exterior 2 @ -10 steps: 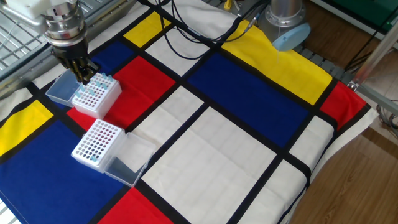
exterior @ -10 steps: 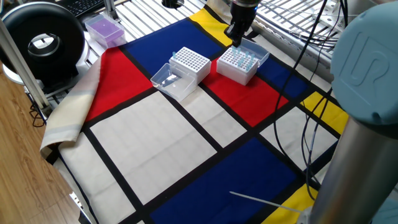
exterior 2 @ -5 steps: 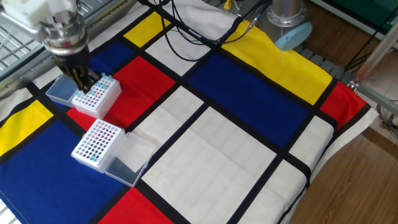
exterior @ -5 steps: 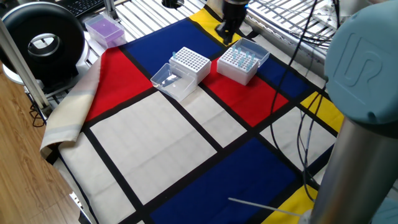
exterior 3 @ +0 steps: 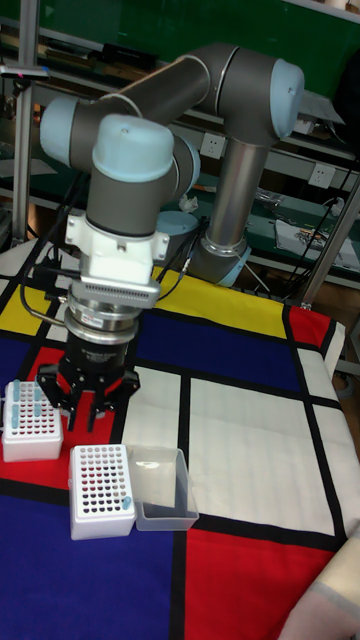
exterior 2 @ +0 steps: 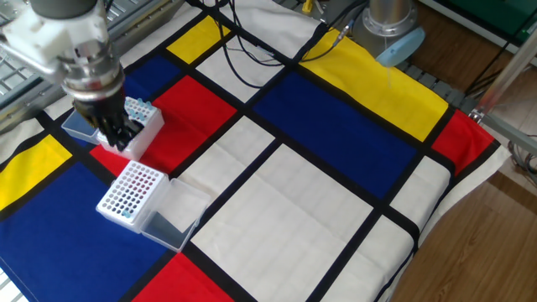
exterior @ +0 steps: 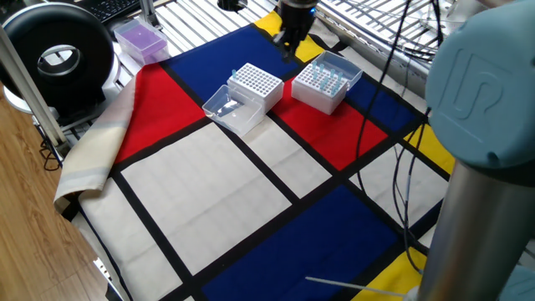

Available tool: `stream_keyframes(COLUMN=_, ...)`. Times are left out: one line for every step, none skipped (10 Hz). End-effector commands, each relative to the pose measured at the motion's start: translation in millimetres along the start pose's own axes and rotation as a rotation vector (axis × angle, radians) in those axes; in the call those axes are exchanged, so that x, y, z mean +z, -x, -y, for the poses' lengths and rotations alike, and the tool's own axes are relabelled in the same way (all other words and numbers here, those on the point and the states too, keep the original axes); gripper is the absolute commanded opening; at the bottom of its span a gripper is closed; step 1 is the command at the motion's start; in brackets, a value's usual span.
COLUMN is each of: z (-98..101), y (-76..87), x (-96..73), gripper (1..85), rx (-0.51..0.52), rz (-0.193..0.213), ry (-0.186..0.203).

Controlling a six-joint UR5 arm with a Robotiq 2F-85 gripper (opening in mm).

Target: Transfer all medium pipette tips from one holder to another

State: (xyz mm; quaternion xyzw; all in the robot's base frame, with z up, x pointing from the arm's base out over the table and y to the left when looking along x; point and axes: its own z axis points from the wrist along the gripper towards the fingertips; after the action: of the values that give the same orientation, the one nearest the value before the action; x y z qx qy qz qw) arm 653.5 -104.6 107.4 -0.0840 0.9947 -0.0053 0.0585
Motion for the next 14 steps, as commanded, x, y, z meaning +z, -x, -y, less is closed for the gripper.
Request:
stream_keyframes(z=-16.1, y=22.4, x=14.9, gripper=30.3, rx=-0.036, rz=0.033, ry=0.034)
stream_keyframes(z=-12.7, y=24.4, x=16.7, gripper=27.0, rx=-0.029, rz=0.037, ry=0.022)
stream_keyframes(z=-6.7, y=19.5, x=14.9, gripper=6.0, rx=0.02, rz=0.022, ry=0.001)
stream_keyframes(z=-2.9, y=12.9, x=14.2, gripper=1.7, rx=0.035, rz=-0.001, ry=-0.012)
stream_keyframes(z=-2.7, y=6.8, x=14.1, gripper=1.7, rx=0.039, rz=-0.025, ry=-0.013)
stream_keyframes(z=-5.0, y=2.7, x=14.0, gripper=1.7, rx=0.035, rz=-0.041, ry=-0.005)
stream_keyframes(z=-7.9, y=0.0, x=13.9, gripper=1.7, rx=0.036, rz=-0.051, ry=0.006)
stream_keyframes(z=-10.5, y=1.2, x=13.9, gripper=1.7, rx=0.042, rz=-0.047, ry=0.016)
stream_keyframes(z=-10.9, y=3.7, x=14.0, gripper=1.7, rx=0.042, rz=-0.037, ry=0.018)
stream_keyframes(z=-12.2, y=5.6, x=14.0, gripper=1.7, rx=0.044, rz=-0.03, ry=0.023)
stream_keyframes(z=-11.1, y=7.0, x=14.1, gripper=1.7, rx=0.047, rz=-0.024, ry=0.019)
stream_keyframes(z=-11.9, y=7.6, x=14.1, gripper=1.7, rx=0.051, rz=-0.023, ry=0.022)
stream_keyframes(z=-11.9, y=7.5, x=14.1, gripper=1.7, rx=0.015, rz=-0.022, ry=0.022)
stream_keyframes(z=-11.1, y=8.1, x=15.0, gripper=17.3, rx=-0.033, rz=-0.033, ry=0.017)
